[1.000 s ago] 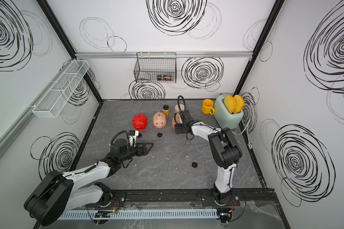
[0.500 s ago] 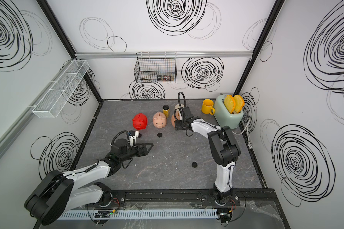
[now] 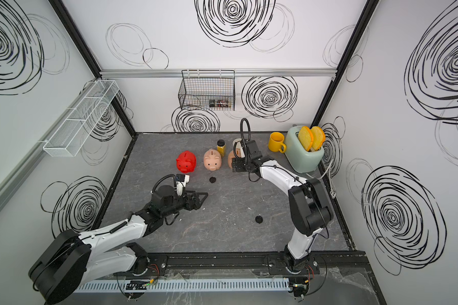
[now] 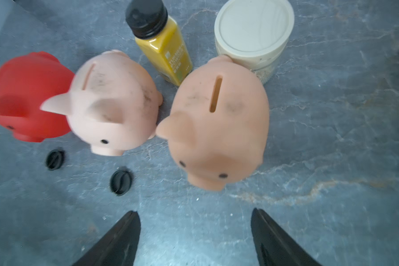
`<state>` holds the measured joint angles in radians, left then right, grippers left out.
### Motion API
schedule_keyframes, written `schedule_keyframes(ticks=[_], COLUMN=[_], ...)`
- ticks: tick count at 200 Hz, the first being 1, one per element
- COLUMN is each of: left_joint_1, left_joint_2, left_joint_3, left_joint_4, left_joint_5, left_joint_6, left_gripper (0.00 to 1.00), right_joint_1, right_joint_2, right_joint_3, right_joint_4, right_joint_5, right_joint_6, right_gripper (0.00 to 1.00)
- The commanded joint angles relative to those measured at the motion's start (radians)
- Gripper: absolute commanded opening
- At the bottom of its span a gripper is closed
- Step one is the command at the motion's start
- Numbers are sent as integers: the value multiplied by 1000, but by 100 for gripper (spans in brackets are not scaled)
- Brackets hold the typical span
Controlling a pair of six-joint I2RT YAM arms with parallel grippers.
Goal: Open piggy banks
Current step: Move the piggy bank to the center of the board, then pick up the lid from the center of the board.
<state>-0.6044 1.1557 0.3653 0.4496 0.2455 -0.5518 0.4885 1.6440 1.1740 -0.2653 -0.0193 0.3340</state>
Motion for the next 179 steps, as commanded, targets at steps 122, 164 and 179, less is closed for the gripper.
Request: schedule_keyframes(ticks=[122, 164, 179], left_joint_1=[-436, -449, -449], left_joint_2=[247, 268, 271], left_joint_3=[136, 142, 144], left_joint_4=[132, 132, 132], left_joint_5=[-25, -11, -12], left_joint_6=[32, 28, 30], left_gripper=[96, 96, 96], right_joint_1=[113, 150, 167], right_joint_2=[-596, -507, -469], right_joint_3=[-574, -580, -569], right_joint_4=[-386, -394, -385], right_joint_5=[89, 73, 71], right_joint_6=[411, 407, 405], right_gripper=[42, 24, 22])
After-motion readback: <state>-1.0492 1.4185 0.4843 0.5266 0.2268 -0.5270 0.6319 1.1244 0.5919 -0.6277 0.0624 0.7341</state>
